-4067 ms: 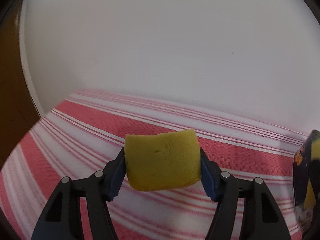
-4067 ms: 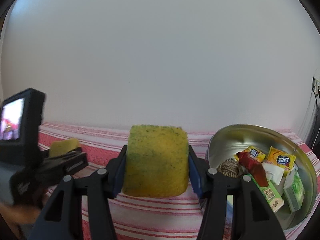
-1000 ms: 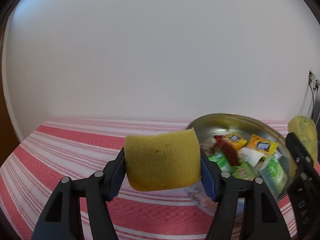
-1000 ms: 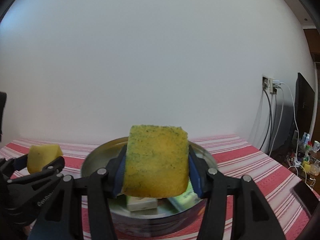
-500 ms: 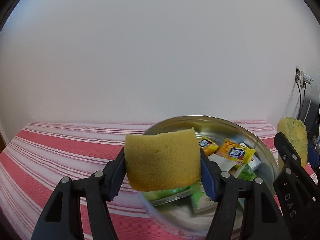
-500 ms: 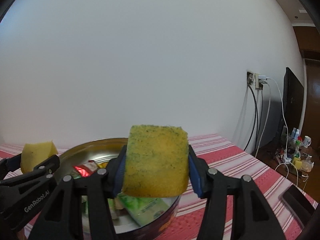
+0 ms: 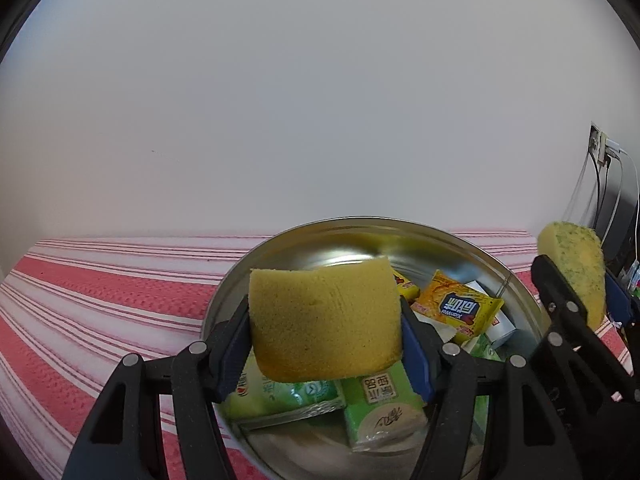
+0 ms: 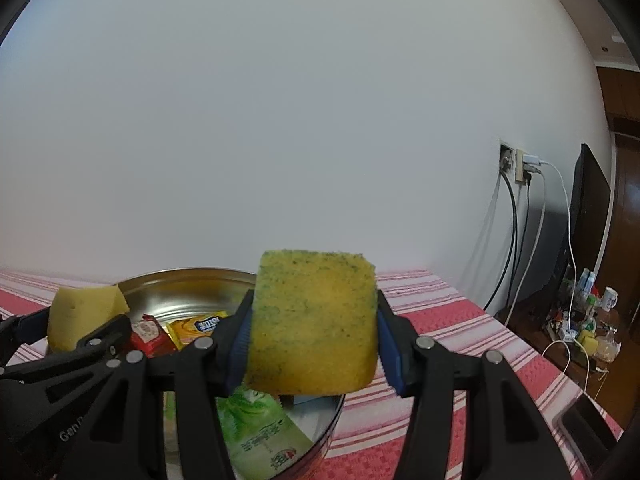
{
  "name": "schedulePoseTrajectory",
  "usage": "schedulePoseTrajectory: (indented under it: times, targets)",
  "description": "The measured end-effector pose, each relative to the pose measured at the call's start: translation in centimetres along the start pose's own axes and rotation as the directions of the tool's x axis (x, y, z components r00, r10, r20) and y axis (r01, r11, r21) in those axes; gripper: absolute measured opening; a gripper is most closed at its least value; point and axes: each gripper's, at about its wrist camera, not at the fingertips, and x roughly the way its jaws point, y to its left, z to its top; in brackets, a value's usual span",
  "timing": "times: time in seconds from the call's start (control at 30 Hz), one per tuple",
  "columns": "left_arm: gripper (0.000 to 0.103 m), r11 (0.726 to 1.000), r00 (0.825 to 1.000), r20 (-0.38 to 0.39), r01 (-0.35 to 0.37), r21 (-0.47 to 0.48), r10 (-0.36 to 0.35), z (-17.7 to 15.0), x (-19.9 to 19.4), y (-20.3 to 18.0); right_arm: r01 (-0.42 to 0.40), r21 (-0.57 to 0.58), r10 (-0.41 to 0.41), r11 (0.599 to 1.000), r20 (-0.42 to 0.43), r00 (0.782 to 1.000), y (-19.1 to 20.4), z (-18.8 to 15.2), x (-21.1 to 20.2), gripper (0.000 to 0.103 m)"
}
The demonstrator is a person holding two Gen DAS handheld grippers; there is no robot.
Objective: Organize objects
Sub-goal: 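Open both grippers to drop the sponges into the tin, then withdraw both open grippers from the tin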
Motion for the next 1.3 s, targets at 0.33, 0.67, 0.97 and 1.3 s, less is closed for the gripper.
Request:
schedulePoseTrajectory:
  times: [0.33,0.67,0.97,1.3]
  targets:
    - [0.068,1.0,0.998,-0.066,-0.023,0.007,0.023,0.0,1.7,0.9,-0.114,-0.045,0.109,0.992,-0.095,0.989,0.5,-0.3,3.3,0.055]
    - [0.084,0.988,0.987,-0.054,-0.152,0.002,0.152,0.4,1.4,2.3,-0.227,0.004,0.224,0.974,-0.179,0.958,-1.0,-0.9,5.5,0.086]
    - [0.093,0.996,0.996,0.021,-0.084,-0.018,0.085,-0.2,-1.2,4.2,-0.24,0.069,0.243,0.968,-0.046,0.969,-4.2,-0.5,3.9,0.103]
    - [0.095,0.987,0.973,0.169,-0.161,0.007,0.158,-1.6,-3.8,4.2,-0.223,0.203,0.209,0.953,0.09,0.974,-5.8,-1.0,0.5,0.103]
